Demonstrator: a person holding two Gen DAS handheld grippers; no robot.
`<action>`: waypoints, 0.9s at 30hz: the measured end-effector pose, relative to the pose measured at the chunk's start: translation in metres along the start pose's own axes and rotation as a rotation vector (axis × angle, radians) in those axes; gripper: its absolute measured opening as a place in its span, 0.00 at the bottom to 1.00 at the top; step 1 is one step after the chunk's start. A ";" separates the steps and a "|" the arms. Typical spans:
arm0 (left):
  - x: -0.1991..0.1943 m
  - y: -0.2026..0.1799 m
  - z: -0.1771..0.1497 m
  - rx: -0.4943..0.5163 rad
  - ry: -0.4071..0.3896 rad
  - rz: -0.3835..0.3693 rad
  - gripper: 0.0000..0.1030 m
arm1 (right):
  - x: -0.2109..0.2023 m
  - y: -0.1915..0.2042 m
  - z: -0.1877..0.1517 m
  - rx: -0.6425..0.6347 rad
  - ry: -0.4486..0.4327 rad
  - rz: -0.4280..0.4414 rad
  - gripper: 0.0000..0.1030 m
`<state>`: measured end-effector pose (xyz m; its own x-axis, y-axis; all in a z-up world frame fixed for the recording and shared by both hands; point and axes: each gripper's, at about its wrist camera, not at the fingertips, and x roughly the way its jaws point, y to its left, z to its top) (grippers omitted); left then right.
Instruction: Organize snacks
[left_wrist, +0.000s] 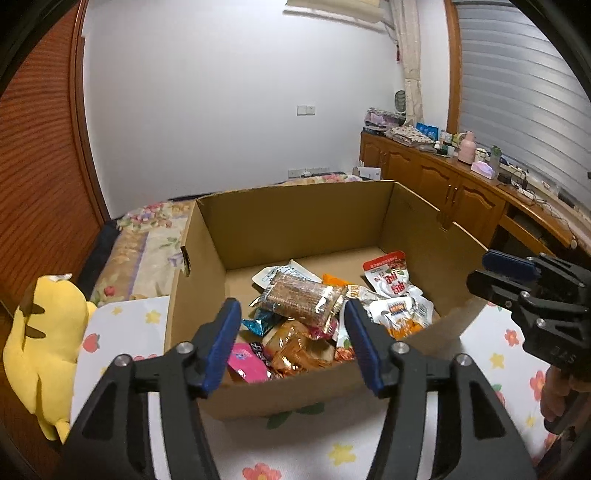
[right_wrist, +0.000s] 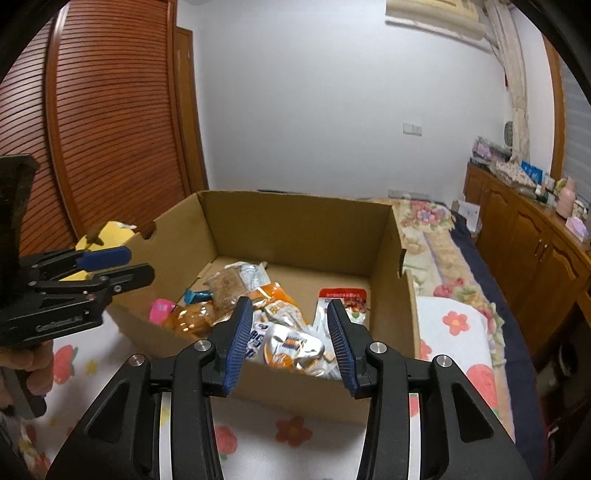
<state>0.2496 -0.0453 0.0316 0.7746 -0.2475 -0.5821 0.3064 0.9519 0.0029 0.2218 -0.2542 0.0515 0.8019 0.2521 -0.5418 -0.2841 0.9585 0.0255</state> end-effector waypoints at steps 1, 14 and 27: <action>-0.003 -0.002 -0.002 0.009 -0.003 0.001 0.58 | -0.005 0.002 -0.003 -0.004 -0.008 -0.003 0.42; -0.046 -0.013 -0.029 0.015 -0.080 0.006 0.76 | -0.053 0.008 -0.041 0.033 -0.051 -0.011 0.49; -0.073 -0.028 -0.060 0.030 -0.145 0.106 1.00 | -0.084 0.011 -0.060 0.064 -0.095 -0.027 0.91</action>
<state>0.1509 -0.0431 0.0250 0.8744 -0.1720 -0.4537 0.2338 0.9687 0.0834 0.1195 -0.2730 0.0471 0.8557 0.2347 -0.4613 -0.2299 0.9709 0.0676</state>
